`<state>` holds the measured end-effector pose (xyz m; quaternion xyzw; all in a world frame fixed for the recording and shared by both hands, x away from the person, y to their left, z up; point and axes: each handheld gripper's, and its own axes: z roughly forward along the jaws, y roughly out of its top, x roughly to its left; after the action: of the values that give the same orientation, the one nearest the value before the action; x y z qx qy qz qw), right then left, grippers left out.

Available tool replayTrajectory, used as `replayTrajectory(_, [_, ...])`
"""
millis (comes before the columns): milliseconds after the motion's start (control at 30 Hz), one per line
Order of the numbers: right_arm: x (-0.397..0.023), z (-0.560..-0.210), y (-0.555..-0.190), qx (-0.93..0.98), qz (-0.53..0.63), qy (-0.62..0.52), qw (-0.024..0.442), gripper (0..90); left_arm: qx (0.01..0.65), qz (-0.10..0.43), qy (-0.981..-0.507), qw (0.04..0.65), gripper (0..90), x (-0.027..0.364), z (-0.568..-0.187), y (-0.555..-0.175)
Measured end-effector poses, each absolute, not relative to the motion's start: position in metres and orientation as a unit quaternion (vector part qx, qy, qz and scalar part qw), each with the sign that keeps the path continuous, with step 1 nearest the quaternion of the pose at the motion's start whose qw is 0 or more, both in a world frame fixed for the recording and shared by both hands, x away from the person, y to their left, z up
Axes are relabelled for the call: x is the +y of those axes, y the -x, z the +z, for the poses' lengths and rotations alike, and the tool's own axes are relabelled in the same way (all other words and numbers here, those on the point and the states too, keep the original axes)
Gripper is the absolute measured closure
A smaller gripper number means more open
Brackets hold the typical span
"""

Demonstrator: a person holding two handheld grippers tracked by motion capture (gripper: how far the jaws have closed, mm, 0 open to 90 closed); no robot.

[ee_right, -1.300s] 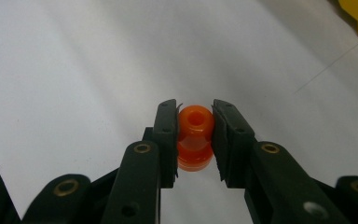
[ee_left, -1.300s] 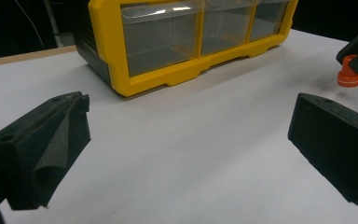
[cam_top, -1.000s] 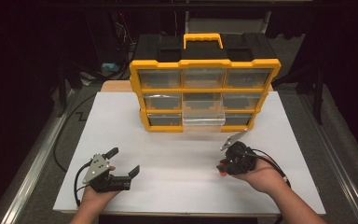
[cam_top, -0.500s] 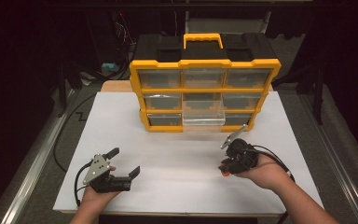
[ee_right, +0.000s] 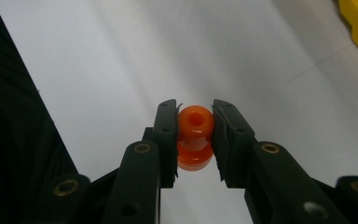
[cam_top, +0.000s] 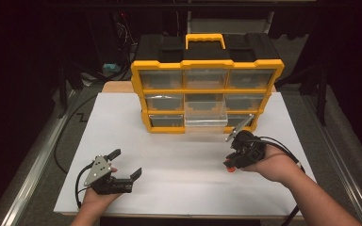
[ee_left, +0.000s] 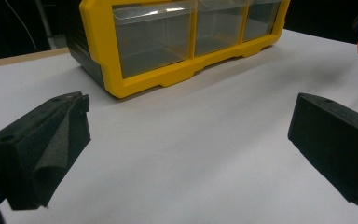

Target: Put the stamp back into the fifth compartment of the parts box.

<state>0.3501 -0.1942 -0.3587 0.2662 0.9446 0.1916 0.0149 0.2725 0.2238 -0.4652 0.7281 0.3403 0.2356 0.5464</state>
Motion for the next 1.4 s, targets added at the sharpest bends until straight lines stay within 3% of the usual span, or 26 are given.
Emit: replayTrajectory(1400, [-0.19,-0.257,-0.363,0.946,0.193,-0.258,0.033,73.6,0.336,0.234,-0.729,0.548,0.3,0.224,-0.465,-0.272])
